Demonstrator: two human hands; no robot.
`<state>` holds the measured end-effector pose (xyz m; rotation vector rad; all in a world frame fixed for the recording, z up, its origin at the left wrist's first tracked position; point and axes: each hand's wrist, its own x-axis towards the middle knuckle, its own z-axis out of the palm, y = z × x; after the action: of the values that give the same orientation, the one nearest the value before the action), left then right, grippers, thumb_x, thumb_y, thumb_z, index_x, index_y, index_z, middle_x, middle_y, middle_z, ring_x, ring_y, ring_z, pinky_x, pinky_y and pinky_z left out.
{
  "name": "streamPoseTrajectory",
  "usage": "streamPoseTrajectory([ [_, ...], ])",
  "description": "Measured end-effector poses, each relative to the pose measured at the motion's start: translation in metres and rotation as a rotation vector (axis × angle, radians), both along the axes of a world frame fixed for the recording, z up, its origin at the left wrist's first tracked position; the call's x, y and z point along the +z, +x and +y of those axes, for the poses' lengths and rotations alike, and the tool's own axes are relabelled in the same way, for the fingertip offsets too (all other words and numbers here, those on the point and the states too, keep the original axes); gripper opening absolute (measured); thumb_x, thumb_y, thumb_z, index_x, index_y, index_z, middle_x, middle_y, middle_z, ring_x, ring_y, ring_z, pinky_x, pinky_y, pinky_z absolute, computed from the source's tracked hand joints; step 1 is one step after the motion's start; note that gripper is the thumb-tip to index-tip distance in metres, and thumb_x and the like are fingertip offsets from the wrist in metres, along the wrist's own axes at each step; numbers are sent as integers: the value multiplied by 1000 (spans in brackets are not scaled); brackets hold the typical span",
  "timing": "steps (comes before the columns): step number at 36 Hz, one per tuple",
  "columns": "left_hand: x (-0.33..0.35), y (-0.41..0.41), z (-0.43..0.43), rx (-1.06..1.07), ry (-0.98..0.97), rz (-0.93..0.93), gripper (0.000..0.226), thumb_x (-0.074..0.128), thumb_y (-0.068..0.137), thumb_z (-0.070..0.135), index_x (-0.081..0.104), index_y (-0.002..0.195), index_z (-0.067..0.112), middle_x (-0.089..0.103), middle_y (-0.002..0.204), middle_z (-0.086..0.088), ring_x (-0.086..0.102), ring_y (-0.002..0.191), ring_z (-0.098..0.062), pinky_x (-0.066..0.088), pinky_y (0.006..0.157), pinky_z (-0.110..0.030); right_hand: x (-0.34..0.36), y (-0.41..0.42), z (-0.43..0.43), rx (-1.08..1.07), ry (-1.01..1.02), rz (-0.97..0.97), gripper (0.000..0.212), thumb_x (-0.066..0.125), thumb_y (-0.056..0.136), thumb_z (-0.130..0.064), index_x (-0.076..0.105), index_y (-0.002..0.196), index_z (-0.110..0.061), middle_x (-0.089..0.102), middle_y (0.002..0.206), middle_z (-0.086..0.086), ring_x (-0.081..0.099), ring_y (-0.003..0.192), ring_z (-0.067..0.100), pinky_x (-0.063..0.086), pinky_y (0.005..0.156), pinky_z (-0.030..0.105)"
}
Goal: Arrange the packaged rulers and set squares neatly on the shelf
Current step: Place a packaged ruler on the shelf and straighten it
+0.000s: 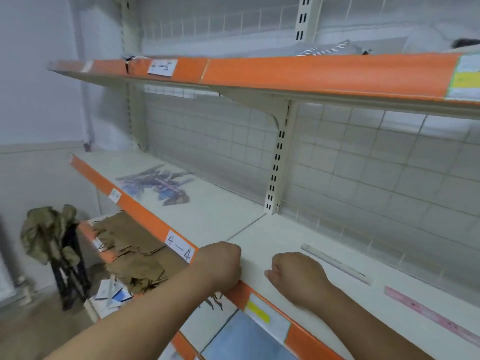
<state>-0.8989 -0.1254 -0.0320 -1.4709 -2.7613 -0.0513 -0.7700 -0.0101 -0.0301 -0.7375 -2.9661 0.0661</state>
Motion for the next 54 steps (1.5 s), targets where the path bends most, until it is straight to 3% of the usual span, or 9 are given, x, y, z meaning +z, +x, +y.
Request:
streamPoseTrajectory([
  [6, 11, -78, -67, 15, 7, -5, 24, 42, 97, 24, 57, 107, 8, 59, 118, -12, 56, 109, -29, 43, 76, -32, 1, -91, -51, 48, 17, 55, 30, 42, 96, -41, 58, 99, -16, 61, 104, 1, 58, 98, 21, 44, 76, 31],
  [12, 21, -150, -130, 62, 5, -24, 26, 42, 98, 22, 56, 108, 3, 59, 111, -14, 57, 105, -30, 50, 82, -38, 2, -169, -102, 84, 15, 109, 30, 45, 95, -42, 53, 114, -21, 58, 115, 0, 55, 107, 21, 36, 74, 28],
  [15, 21, -182, -152, 97, 2, -24, 18, 45, 94, 20, 55, 84, 9, 57, 86, -8, 57, 89, -28, 43, 63, -34, 0, -201, -122, 106, -19, 125, 31, 45, 95, -42, 51, 118, -22, 58, 115, -1, 56, 105, 19, 36, 72, 26],
  [17, 18, -201, -161, 127, 27, -29, 29, 45, 92, 17, 37, 64, 16, 41, 66, -1, 47, 72, -23, 31, 51, -29, -1, -220, -132, 122, -23, 117, 32, 46, 94, -44, 50, 119, -23, 58, 114, -2, 56, 103, 19, 37, 72, 26],
  [31, 8, -319, -162, 167, 67, -33, 33, 44, 93, 19, 29, 63, 20, 33, 64, 3, 29, 54, -10, 24, 46, -25, 9, -343, -130, 138, -15, 89, 34, 46, 93, -42, 49, 122, -24, 60, 117, -2, 57, 105, 19, 45, 80, 31],
  [36, 15, -360, -133, 139, 41, -35, 28, 42, 96, 20, 33, 69, 17, 33, 68, 2, 40, 68, -17, 33, 57, -29, 12, -387, -102, 130, -5, 111, 39, 46, 94, -45, 48, 128, -26, 58, 127, -7, 51, 120, 16, 43, 90, 29],
  [40, 24, -388, -105, 123, 32, -42, 15, 43, 93, 17, 43, 78, 16, 52, 81, -3, 56, 89, -25, 36, 64, -30, 11, -417, -79, 109, -33, 93, 39, 47, 95, -45, 48, 130, -27, 56, 132, -5, 53, 121, 17, 41, 92, 27],
  [48, 21, -425, -65, 111, -7, -72, 26, 43, 96, 22, 60, 111, 8, 60, 120, -9, 56, 114, -25, 45, 86, -33, -1, -448, -33, -3, -29, 72, 23, 44, 94, -33, 57, 109, -23, 59, 114, -2, 60, 105, 18, 40, 75, 24],
  [54, 12, -451, -41, 18, -9, -131, 43, 45, 89, 25, 52, 132, 31, 57, 129, 2, 54, 117, -20, 45, 86, -31, -8, -455, -7, -89, -38, -31, 28, 48, 91, -37, 54, 115, -22, 53, 115, 0, 56, 106, 17, 39, 76, 26],
])
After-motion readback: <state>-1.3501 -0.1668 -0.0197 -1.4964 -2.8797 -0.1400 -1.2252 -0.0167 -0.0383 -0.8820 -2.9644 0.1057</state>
